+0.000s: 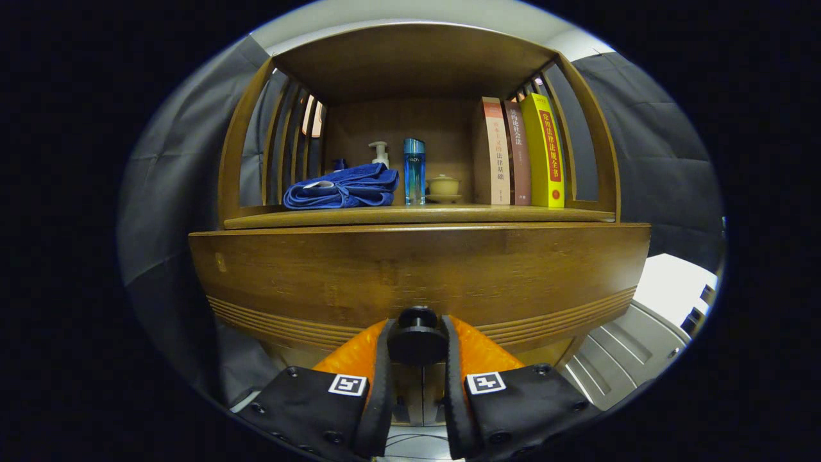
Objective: Pull open the drawer, take out the items inside it, and place them on the countertop above the cabinet.
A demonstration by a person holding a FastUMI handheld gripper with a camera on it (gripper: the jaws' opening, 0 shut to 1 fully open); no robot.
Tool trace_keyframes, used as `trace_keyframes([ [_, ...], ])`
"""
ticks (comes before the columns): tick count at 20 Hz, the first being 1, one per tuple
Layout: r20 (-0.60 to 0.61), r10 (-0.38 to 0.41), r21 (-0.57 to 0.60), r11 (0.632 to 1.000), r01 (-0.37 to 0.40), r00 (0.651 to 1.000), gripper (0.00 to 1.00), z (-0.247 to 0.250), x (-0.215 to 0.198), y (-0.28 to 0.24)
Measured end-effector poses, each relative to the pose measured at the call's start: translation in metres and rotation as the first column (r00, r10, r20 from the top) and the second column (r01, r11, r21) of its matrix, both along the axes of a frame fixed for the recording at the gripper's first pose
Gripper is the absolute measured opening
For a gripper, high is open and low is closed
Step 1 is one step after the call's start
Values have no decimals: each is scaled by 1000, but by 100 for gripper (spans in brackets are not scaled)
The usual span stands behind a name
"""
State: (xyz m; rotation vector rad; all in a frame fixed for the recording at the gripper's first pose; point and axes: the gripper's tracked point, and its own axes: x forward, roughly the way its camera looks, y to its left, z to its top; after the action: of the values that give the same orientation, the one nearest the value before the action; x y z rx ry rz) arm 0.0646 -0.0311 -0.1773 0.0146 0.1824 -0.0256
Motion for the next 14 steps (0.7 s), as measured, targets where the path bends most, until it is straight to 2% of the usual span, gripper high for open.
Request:
trace_keyframes([
  [14,-18,10,-3,1000,-10,1000,43,10,-50,3],
])
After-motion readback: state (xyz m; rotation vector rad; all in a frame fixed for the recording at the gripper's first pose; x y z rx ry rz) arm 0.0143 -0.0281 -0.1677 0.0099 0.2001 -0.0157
